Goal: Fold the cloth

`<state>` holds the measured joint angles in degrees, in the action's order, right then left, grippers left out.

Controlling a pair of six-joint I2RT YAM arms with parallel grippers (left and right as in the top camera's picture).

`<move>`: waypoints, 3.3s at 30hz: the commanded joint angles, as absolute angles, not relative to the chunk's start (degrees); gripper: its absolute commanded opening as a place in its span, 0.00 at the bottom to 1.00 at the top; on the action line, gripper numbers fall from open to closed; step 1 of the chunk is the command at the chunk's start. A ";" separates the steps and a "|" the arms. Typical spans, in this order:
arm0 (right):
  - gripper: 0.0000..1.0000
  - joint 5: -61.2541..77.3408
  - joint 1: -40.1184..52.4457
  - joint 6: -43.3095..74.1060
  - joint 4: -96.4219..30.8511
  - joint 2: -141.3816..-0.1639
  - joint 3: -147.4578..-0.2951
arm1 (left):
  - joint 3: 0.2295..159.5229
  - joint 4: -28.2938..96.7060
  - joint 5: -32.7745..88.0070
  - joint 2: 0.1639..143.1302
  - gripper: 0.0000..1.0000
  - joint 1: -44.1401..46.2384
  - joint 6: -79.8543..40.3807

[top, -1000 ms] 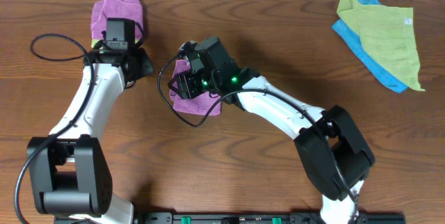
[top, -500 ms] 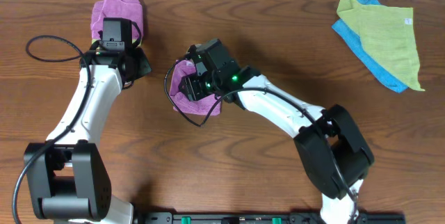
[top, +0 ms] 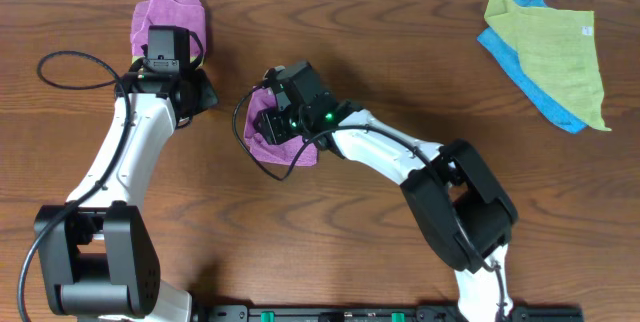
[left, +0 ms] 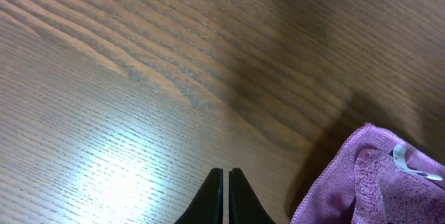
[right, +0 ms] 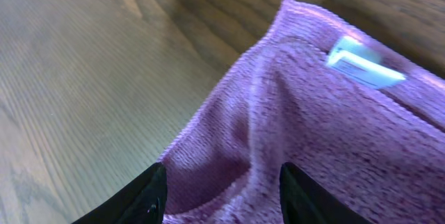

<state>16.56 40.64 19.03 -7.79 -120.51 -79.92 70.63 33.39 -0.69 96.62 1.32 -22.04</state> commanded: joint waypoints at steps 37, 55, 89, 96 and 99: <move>0.64 21.39 44.07 17.65 -6.74 -119.74 -81.01 | 71.53 33.36 -1.93 91.94 0.22 -0.73 -19.70; 0.31 16.03 34.37 13.34 -15.68 -107.98 -81.01 | 71.53 37.30 -1.45 87.07 0.27 -2.66 -20.71; 0.01 21.89 36.95 13.52 -17.47 -117.91 -80.88 | 71.42 38.79 6.87 86.85 0.26 -2.68 -23.79; 0.01 21.93 37.93 13.96 -15.99 -120.01 -80.90 | 71.42 38.76 6.87 86.85 0.26 -2.68 -23.81; 0.01 22.72 38.24 14.15 -14.90 -120.70 -80.88 | 71.42 38.76 6.87 86.85 0.26 -2.68 -23.81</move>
